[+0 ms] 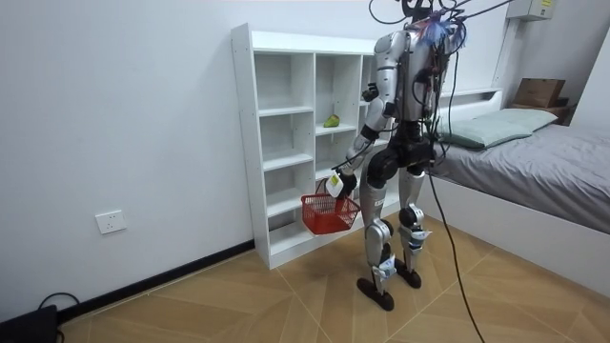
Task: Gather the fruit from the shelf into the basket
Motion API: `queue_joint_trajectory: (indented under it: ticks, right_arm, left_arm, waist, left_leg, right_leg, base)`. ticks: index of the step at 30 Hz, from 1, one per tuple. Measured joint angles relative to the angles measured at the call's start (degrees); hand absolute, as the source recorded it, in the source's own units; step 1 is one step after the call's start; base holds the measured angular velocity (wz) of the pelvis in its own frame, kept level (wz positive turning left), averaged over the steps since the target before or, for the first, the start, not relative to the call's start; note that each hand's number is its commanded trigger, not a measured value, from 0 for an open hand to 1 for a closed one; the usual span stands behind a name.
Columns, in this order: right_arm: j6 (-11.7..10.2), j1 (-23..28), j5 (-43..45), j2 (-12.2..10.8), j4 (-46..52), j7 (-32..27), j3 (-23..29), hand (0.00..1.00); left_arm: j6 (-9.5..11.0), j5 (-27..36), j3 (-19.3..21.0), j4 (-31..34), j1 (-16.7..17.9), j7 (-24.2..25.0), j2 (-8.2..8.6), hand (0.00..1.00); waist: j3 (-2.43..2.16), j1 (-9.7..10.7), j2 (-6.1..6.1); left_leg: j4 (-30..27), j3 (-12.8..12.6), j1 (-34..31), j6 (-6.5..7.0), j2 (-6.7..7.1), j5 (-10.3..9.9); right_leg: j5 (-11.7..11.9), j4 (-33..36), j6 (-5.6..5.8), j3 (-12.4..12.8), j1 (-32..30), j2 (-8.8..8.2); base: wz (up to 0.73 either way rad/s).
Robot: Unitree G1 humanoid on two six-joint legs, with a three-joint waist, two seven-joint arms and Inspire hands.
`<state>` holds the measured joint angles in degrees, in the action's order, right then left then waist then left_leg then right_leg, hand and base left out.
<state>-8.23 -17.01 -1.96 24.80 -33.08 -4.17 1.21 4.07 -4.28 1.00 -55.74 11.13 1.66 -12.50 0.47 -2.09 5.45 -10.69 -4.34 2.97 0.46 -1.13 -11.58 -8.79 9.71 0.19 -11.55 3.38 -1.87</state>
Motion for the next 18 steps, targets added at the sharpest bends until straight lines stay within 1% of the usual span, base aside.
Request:
queue_joint_trajectory:
  ticks: [3, 8, 12, 16, 18]
  right_arm:
    - [0.0, 0.0, 0.3, 0.0, 0.0, 0.3, 0.0, 0.0]
    - [0.0, 0.0, 0.5, 0.2, 0.0, 1.2, 0.0, 0.0]
    - [0.2, -0.3, 0.5, 1.0, 0.0, 2.5, 0.0, 0.0]
    - [0.2, -0.4, 0.7, 2.4, 0.0, 3.6, 0.0, 0.0]
    - [0.2, -0.9, 1.8, 2.5, 0.0, 4.0, 0.0, 0.0]
  left_arm:
    - [0.0, 0.0, 0.1, -0.4, -0.2, 0.0, 0.0, 1.0]
    - [0.0, 0.0, 0.1, -1.3, -0.3, 0.1, 0.0, 1.0]
    - [-0.1, 0.0, 0.1, -1.2, -0.2, 0.5, 0.0, 1.0]
    - [-0.1, -0.2, 0.1, -1.2, -0.3, 1.3, -0.02, 1.0]
    - [-0.1, -0.3, 0.1, -1.2, -0.3, 1.3, -0.18, 1.0]
  waist:
    - [-0.11, 0.0, 0.15]
    - [-0.12, -0.2, 0.15]
    - [-0.12, -0.5, 0.16]
    - [-0.12, -1.3, 0.22]
    - [-0.05, -1.3, 0.33]
  left_leg:
    - [0.0, 0.0, 0.1, 0.0, 0.0, 0.0]
    - [0.0, 0.0, 0.1, 0.0, -0.03, 0.0]
    - [0.3, 0.0, -0.1, 0.0, -0.04, 0.0]
    - [0.4, 0.1, -0.3, 0.0, -0.03, 0.0]
    - [0.4, 0.2, -0.3, 0.0, -0.04, 0.0]
  right_leg:
    - [0.0, 0.0, 0.0, 0.1, 0.0, 0.0]
    - [0.0, 0.1, 0.0, 0.0, 0.0, 0.01]
    - [0.0, 0.1, -0.01, 0.0, -0.2, 0.01]
    - [0.0, 0.1, 0.0, 0.1, -0.4, 0.04]
    - [0.0, 0.0, 0.0, 0.0, -0.4, 0.07]
  base:
    - [0.0]
    - [0.0]
    - [0.0]
    - [0.0]
    - [0.0]
